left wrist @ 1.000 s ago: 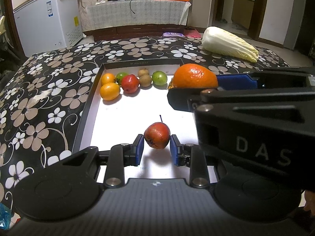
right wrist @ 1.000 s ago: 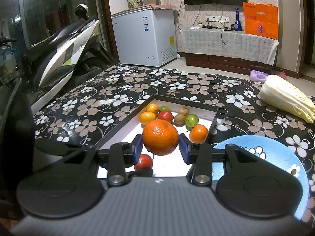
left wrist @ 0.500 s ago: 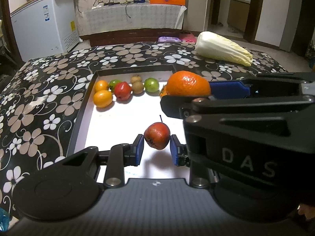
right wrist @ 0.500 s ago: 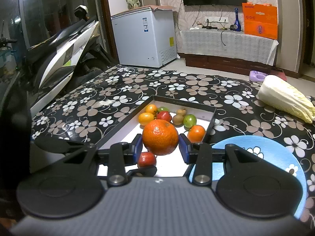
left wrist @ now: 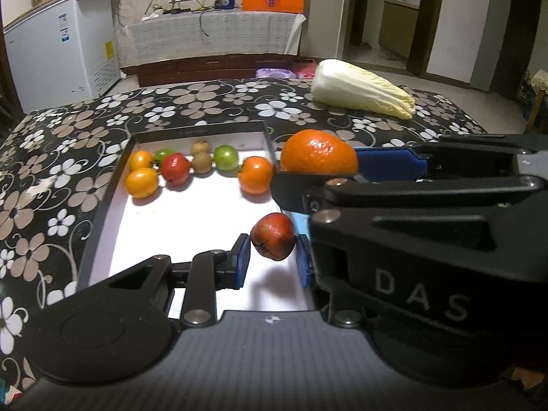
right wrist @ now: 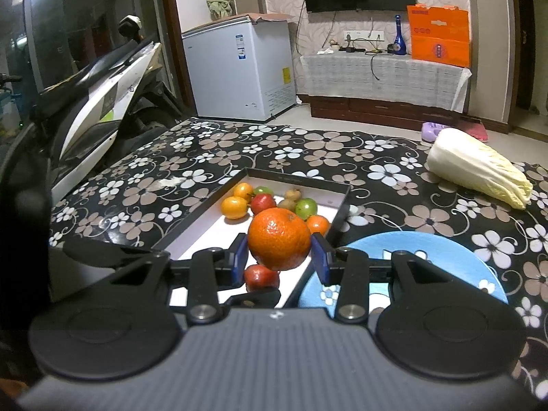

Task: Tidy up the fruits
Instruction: 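Carry the red fruit and orange over the blue tiger plate with both tools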

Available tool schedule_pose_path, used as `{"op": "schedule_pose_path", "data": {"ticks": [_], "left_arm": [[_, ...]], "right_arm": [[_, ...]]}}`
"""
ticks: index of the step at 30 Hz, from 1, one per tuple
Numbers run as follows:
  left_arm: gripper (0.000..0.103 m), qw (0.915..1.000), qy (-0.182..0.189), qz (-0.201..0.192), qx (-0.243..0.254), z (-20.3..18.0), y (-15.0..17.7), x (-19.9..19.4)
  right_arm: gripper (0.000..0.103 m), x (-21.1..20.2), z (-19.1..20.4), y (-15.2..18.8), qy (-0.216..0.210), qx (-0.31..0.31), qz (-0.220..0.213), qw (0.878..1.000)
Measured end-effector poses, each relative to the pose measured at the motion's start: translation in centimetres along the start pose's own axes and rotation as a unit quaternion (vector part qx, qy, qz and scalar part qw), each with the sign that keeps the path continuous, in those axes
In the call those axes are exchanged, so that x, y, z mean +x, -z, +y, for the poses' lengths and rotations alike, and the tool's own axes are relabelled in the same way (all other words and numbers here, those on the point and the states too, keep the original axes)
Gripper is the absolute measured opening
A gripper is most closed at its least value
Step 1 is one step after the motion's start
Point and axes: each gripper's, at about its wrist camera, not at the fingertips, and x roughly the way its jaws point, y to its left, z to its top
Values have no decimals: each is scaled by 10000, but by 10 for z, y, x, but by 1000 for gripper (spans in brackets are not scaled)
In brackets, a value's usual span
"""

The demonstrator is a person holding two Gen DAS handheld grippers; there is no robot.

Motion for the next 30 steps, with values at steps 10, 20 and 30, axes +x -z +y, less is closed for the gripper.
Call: {"op": "schedule_pose_path", "data": {"ticks": [10,20,30], "left_arm": [[34,9999,92,-58,4,-13,-4,3],[34,9992,279,-260,76,-22,-6,0],[34,9965,733,-40,408,-60,5,14]], "right_arm": [[43,-14,-20,4,181,129,-51,9997],[43,-26,-42,7,501,338,-100,9981],[43,-24,-62,18,831,446,224,9953]]}}
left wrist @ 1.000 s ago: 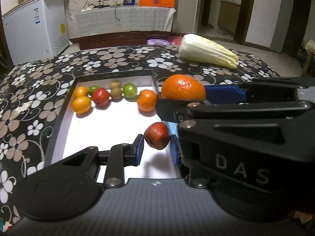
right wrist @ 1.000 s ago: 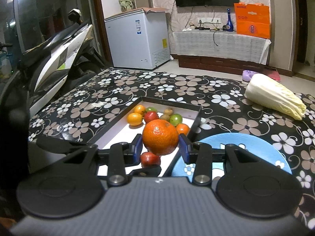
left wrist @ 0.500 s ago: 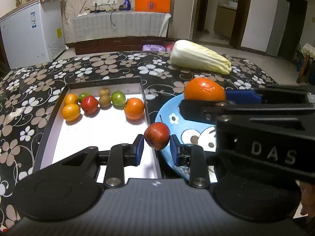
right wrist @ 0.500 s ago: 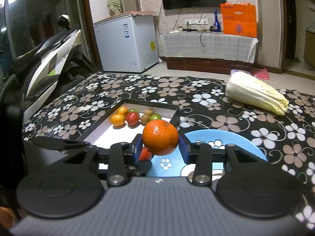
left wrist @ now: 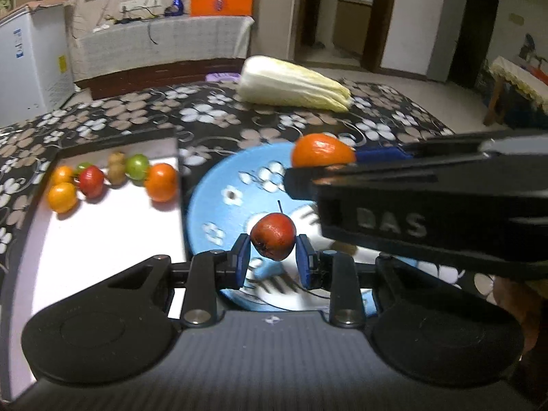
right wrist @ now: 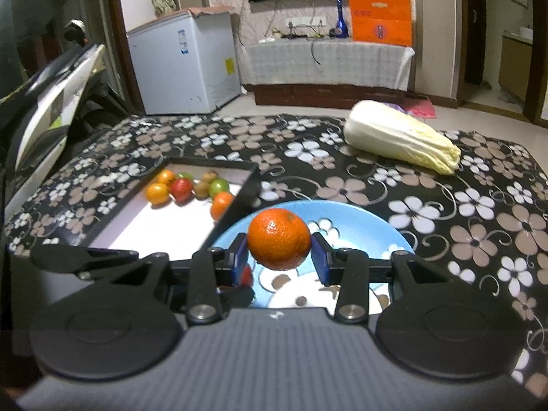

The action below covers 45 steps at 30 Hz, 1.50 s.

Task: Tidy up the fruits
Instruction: 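Carry the red fruit and orange over the blue tiger plate with both tools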

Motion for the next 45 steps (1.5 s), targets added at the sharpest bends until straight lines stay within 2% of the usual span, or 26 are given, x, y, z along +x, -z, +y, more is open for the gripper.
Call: {"op": "schedule_pose_path", "data": {"ticks": [9,15,27,36,39,45], "left_arm": [[34,9994,142,225,207,-22,10,20],[34,9991,94,280,291,-24,13,27],[34,9991,2,171,394,-26,14,30],[35,9990,-2,246,367,-23,15,32],[46,9990,-9,237,375,-23,15,32],[52,9989,-5,227,418,-24,17,30]], "right_arm": [[43,18,-16,11,280,37,398,9988],[43,27,-29,17,483,100,595,9970],[43,38,-40,25,731,112,848,9936],[44,43,-41,27,807,52,921,9925],[44,44,-40,27,827,19,909,9924],[44,43,-39,26,866,20,905,9921]]}}
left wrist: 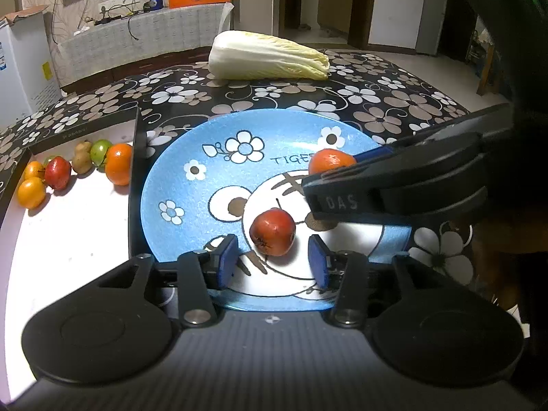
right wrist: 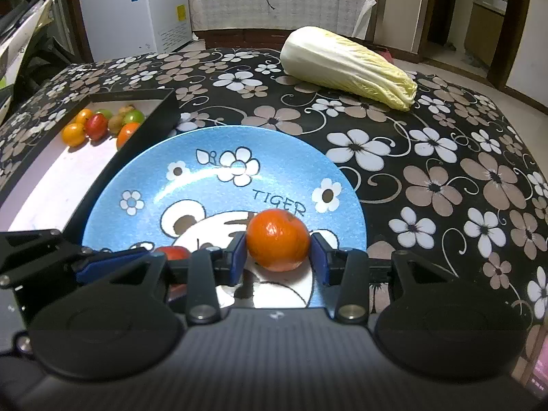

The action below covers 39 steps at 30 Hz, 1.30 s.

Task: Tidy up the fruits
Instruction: 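Carry the red fruit and orange over the blue tiger plate with both tools, then open both tools to drop the red fruit and orange onto the plate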

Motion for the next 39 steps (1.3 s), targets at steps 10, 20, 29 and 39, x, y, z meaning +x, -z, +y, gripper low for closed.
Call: {"op": "schedule_pose_path", "data": {"ticks": [10,20,29,39], "left_arm": [[56,9999,74,-95,33,1,0,-8],[56,9993,212,-317,-1,4,-2,-22],[56,9972,29,-584,-471,37,-8,-42],[56,9929,-543,-583,-878,96,-3,-56]], "right_arm": [[48,-22,-12,-5,-192,390,-483,9979],[48,-32,-8,-11,-264,382,-802,9957],[48,-36,15,-20,-476,189,-1180,9917],[47,-26,60,-35,-860,-292,-1348,9867]]}}
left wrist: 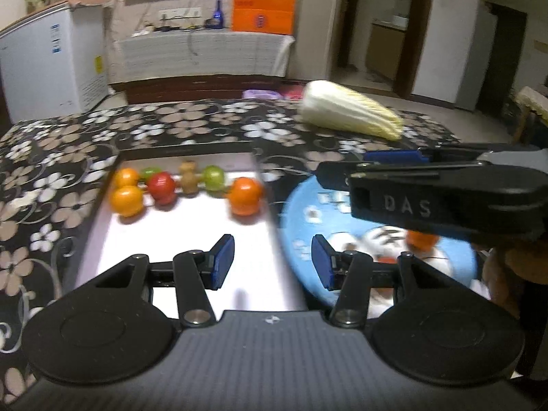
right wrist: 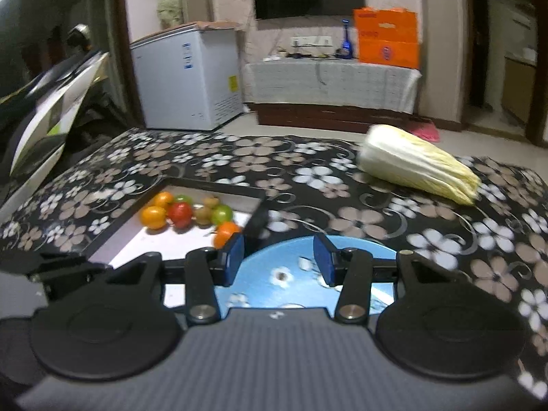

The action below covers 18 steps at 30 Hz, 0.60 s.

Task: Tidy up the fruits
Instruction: 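Grasp another mandarin orange from the tray with the right tool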

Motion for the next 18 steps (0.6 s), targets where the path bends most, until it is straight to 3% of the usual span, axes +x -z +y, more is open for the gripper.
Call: {"op": "schedule_pose_path", "data": {"ticks": [6,18], "left_arm": [[56,9989,-398,222,-126,29,1,7],[56,9965,-615,482,-288,59,-2,23]], "right_arm": [[47,24,30,-8,-149,-511,42,9986],[48,70,67,-10,-231,-1561,312,9870]]}}
